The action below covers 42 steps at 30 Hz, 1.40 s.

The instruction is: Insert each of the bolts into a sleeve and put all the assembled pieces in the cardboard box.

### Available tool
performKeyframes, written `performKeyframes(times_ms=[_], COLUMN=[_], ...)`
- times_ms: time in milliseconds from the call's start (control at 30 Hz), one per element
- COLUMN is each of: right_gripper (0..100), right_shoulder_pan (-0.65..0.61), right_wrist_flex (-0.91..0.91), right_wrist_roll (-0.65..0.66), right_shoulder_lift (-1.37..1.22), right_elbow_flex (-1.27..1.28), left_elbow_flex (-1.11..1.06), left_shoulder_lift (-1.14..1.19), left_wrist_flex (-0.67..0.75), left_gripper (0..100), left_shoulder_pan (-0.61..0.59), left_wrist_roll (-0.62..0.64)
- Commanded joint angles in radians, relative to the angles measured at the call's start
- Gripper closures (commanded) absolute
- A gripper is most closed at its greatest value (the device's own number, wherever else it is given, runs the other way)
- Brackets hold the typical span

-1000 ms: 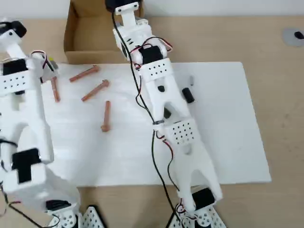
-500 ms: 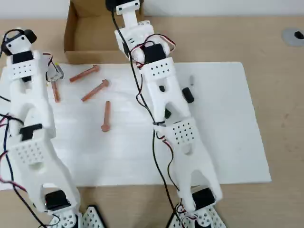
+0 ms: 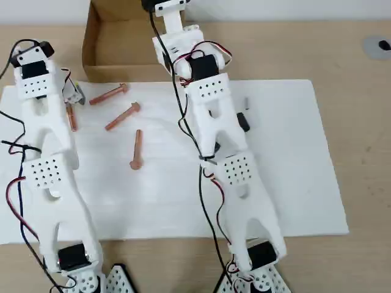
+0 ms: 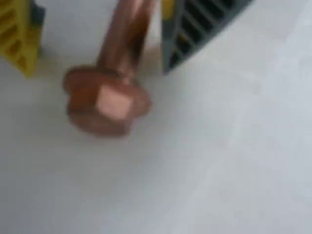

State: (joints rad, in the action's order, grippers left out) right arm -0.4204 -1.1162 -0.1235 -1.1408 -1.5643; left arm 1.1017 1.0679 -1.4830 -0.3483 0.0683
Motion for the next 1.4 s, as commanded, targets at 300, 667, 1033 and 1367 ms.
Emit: performKeyframes(times_ms=[300,667,1033,1367], right_gripper=[81.6,81.6,81.7,81.7], right_shoulder_pan=[0.021,0.021,0.047,0.125], right_wrist_flex=[-0.005,-0.075,-0.365,-0.672], right_wrist_roll=[-0.009,-0.009,-0.003,0.032], right_shoulder_lift=[0.024,0.030,0.091,0.259], right_elbow_flex=[-0.058,-0.062,-0.104,-0.099], left_elbow_flex=[0.094,0.344,0.549,0.514], left_shoulder_lift=[0.068,0.062,-0.108,-0.361], left_wrist_flex=[-0.097,-0.224,-0.273,-0.275], left_gripper=[99,99,99,100], left_shoulder_pan=[-0.005,0.003,0.086,0.104], left_wrist_roll=[-0.005,-0.005,-0.123,-0.123])
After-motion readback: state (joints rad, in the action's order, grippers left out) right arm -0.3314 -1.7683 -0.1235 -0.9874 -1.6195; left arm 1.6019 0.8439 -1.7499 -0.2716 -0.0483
